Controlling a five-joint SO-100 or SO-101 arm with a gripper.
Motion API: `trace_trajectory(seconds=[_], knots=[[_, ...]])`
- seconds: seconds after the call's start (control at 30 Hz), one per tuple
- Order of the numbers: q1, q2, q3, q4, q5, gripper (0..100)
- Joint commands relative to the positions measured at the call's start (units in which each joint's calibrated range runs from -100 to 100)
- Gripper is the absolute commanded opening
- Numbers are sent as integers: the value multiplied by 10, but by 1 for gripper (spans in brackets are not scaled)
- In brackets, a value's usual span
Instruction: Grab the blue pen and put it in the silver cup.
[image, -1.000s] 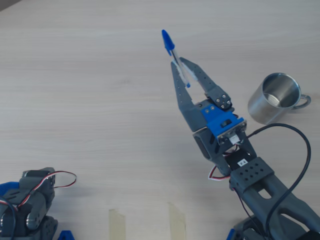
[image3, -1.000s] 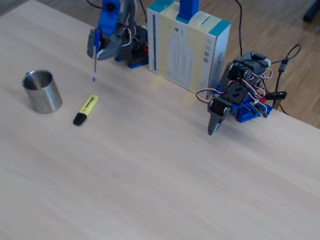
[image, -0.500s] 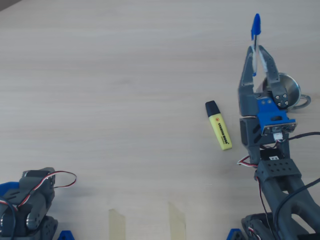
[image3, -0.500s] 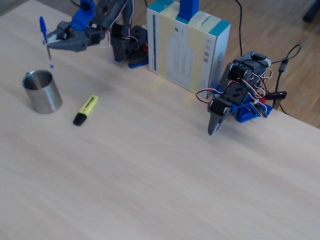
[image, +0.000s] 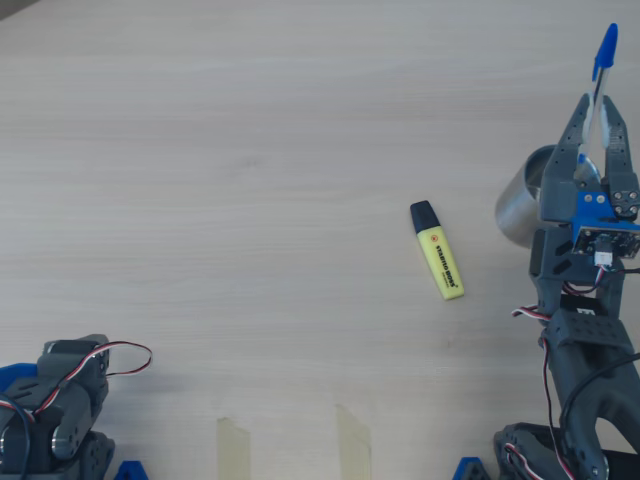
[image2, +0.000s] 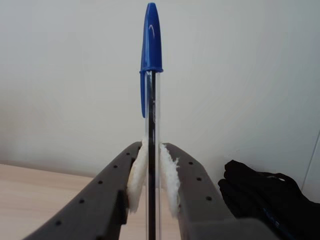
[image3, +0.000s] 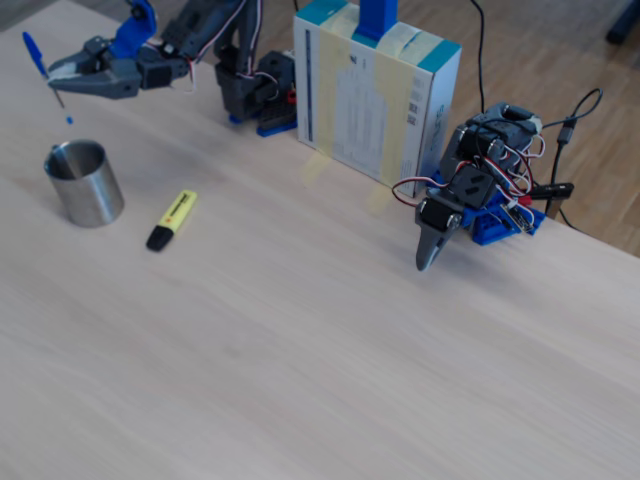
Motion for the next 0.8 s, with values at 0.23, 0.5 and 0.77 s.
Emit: trace_trajectory(seconds=[0.23,0.5,0.77], knots=[[5,124,-131,-2,-3,2],[5,206,-192,-2,1,2],[7,255,-211,14,1,2]])
